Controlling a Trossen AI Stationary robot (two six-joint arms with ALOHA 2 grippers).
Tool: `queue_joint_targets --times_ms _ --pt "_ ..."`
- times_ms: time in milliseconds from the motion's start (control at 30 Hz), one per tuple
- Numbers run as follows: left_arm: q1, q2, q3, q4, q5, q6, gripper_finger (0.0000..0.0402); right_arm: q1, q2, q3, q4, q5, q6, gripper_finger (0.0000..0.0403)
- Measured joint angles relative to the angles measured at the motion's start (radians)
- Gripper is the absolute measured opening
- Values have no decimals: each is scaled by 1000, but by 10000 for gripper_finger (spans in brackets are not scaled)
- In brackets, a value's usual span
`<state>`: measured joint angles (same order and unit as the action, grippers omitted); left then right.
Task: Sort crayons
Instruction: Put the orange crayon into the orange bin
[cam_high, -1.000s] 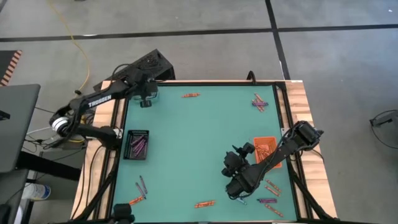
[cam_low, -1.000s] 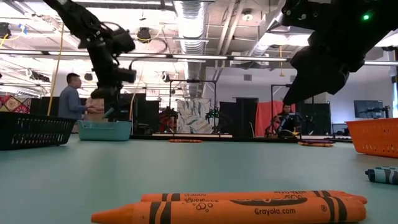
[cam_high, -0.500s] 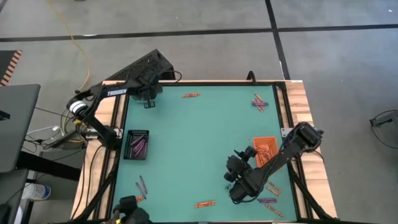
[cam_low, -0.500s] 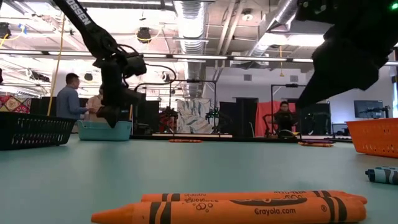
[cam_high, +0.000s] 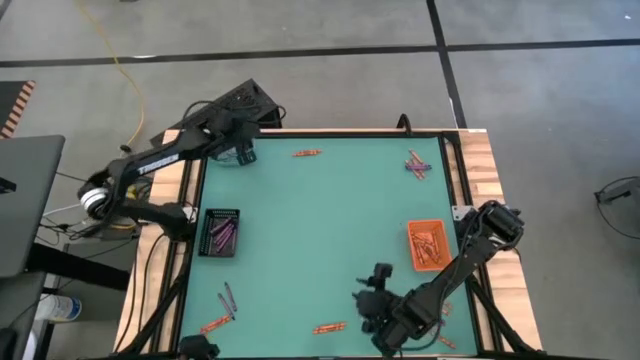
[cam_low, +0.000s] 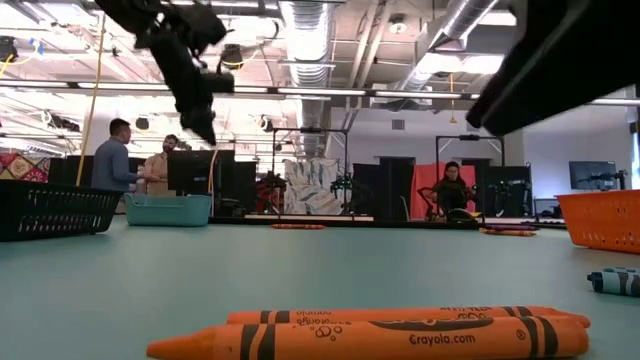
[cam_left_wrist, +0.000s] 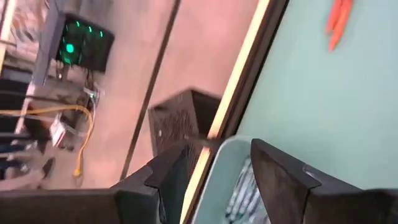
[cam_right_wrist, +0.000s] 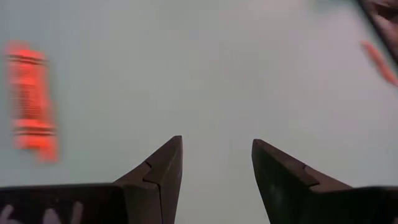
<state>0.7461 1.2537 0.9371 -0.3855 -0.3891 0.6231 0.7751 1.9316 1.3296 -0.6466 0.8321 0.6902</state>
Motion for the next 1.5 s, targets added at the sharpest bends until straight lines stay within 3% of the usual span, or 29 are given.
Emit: queue_joint_targets --times_ms 200,467,767,933,1200,1500 --pt "-109 -87 -2 -39 54 -134 165 4 2 0 291 -129 -207 193" --pt "-330 -94 -9 -129 122 -282 165 -19 76 4 466 -241 -275 193" --pt "-636 -87 -36 -95 117 -376 165 -45 188 100 388 -264 -300 193" --pt "-755 -88 -60 -61 71 -431 165 -66 204 115 354 -334 -300 193" --pt "-869 -88 -137 35 47 -488 165 -91 227 115 342 -394 -298 193" --pt "-903 -88 -204 63 34 -518 165 -102 226 115 321 -393 -296 193"
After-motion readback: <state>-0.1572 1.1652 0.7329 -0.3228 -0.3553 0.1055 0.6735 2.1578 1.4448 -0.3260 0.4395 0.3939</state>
